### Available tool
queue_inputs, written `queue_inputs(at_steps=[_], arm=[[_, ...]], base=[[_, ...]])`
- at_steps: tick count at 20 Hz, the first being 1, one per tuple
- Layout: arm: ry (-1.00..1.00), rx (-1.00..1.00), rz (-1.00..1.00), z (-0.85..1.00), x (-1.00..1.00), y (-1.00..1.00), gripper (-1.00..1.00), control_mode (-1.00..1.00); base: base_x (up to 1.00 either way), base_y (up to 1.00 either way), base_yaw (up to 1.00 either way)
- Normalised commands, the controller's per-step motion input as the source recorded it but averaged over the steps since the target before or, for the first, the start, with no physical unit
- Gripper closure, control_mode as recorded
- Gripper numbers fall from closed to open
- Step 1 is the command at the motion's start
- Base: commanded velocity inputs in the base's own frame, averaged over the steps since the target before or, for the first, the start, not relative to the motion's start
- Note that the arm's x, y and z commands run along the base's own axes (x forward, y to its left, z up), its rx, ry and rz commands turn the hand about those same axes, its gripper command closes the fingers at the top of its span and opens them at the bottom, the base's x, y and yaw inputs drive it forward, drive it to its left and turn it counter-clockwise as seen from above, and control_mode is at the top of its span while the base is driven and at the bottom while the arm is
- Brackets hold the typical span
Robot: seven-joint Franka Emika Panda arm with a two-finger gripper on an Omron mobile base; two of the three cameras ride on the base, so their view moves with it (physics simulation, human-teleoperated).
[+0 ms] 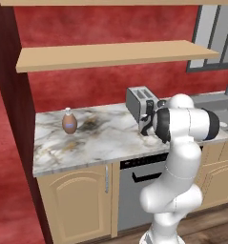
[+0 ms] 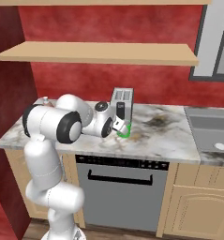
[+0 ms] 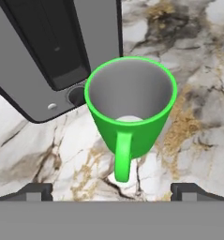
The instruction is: Move the mug from next to the sink to the open cabinet. Then, move the bowl with the lime to the fridge to clear the area for faucet cleaning.
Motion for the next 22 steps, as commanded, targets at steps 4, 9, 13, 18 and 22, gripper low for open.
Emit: queue_inputs(at_steps=[4,9,13,18,22], arm=[[0.00,0.00,0.00,-0.01,0.01,-0.16,-1.00,-1.00],[0.00,0.00,0.00,0.00,0.19,-0.05,-1.00,-1.00],[0.00,0.00,0.00,-0.08,0.26,0.00,-1.00,-1.00],[0.00,0.00,0.00,-0.12,0.10,0.00,-1.00,-1.00],[0.00,0.00,0.00,-0.14,0.08,-0.04,-1.00,-1.00]], base=[[0.00,0.00,0.00],[0.00,0.00,0.00],[0.00,0.00,0.00],[0.00,0.00,0.00],[0.00,0.00,0.00]])
